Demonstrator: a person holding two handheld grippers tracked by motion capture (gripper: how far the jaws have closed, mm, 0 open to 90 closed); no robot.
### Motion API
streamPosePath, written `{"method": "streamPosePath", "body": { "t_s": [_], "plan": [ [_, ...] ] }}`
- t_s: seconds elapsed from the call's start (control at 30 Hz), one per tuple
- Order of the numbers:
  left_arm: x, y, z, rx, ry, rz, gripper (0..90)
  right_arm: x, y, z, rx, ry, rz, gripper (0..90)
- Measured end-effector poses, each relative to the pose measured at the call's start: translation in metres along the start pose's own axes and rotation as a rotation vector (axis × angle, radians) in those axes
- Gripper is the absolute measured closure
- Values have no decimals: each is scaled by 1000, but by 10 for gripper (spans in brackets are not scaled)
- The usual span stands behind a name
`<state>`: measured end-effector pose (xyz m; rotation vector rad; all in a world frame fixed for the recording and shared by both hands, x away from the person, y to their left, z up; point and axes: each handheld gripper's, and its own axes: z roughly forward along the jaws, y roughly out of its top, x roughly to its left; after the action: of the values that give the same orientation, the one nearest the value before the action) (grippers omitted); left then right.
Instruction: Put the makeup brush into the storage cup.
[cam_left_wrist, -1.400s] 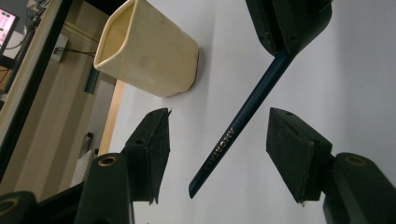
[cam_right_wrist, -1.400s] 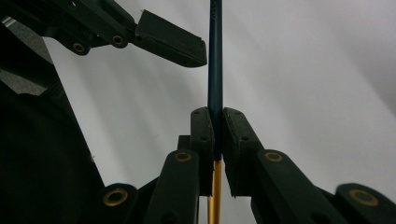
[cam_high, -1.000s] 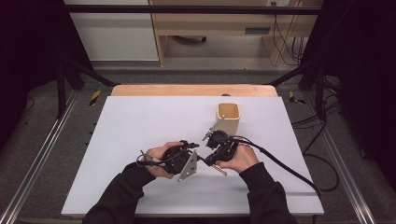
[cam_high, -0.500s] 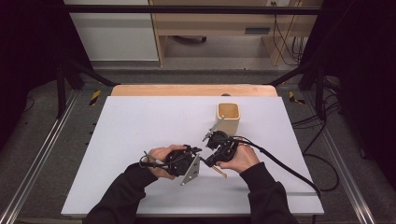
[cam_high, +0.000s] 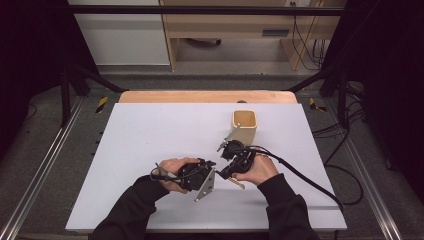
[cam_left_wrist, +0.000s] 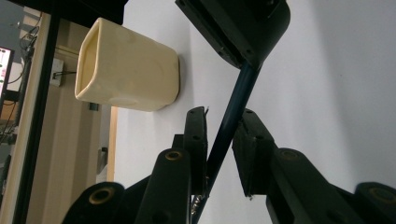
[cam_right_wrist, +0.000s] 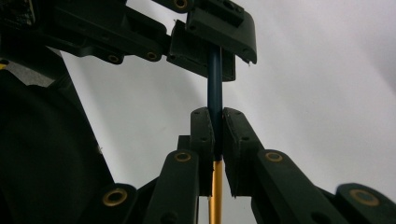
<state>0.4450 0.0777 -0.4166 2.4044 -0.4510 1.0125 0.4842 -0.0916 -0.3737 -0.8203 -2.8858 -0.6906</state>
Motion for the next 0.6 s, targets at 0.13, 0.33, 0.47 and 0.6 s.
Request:
{"method": "streamPosePath", "body": {
  "t_s": [0.13,0.33,0.47,0.6],
  "plan": [
    [-1,0,1,6,-9,1,764,0,0,1,-2,3,-3,830],
    [-4,2,3,23,-6,19,786,0,-1,1,-1,-11,-22,826],
    [-4,2,2,29,-14,21,806,0,-1,-1,-14,-15,-26,822],
    [-5,2,2,29,-28,21,826,1,-1,-2,-29,-13,-12,812]
  ]
}}
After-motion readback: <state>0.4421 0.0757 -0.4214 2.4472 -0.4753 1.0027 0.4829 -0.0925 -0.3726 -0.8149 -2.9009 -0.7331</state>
